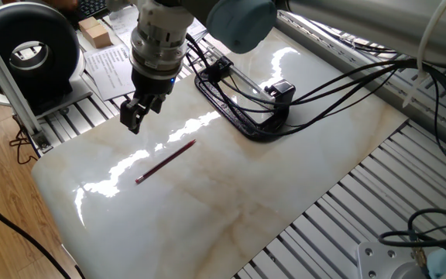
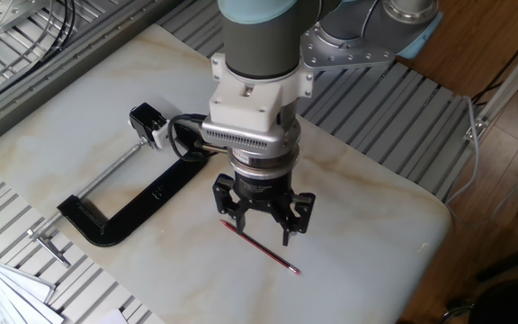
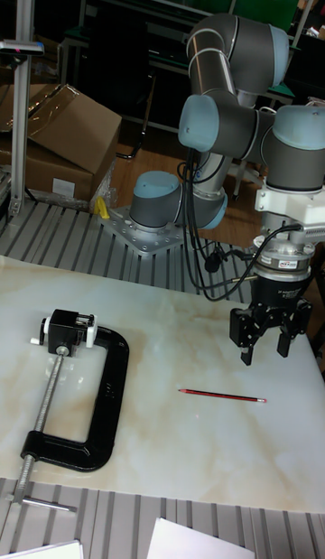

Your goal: Insert the pencil into the pencil sharpener

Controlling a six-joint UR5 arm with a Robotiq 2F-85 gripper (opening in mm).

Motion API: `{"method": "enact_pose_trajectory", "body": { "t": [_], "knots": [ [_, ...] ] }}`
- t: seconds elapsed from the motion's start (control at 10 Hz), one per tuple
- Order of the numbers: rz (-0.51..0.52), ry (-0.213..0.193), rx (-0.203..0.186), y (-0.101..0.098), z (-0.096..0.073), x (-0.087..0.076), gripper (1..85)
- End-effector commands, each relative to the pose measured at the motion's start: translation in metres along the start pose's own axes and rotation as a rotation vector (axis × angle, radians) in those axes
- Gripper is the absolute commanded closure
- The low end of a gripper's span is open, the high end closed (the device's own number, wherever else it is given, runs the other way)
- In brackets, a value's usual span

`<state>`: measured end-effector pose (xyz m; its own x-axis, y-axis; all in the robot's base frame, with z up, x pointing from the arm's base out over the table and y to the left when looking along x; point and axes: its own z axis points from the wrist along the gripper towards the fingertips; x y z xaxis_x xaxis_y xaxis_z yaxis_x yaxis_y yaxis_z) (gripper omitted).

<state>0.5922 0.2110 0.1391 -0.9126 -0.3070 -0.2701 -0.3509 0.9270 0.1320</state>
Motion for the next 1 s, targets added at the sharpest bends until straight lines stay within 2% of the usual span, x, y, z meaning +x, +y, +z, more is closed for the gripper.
{"method": "enact_pose_trajectory", "body": {
  "t": [0.0, 0.2, 0.4, 0.5, 0.6, 0.7, 0.8, 0.9],
  "knots": [
    [0.013, -0.034, 0.015, -0.003, -0.005, -0.006, 19.7],
    [0.038, 0.014, 0.053, -0.013, -0.005, 0.007, 20.0],
    [0.07, -0.029, 0.029, -0.007, -0.006, -0.003, 20.0],
    [0.087, -0.046, 0.033, -0.005, -0.007, -0.01, 20.3],
    [0.082, -0.047, 0.007, 0.003, -0.007, -0.011, 20.3],
    [0.081, -0.049, 0.001, 0.004, -0.007, -0.011, 20.7],
    [0.058, 0.022, -0.001, 0.003, -0.006, 0.008, 21.0],
    [0.069, 0.041, -0.006, 0.002, -0.004, 0.014, 21.3]
  ]
}}
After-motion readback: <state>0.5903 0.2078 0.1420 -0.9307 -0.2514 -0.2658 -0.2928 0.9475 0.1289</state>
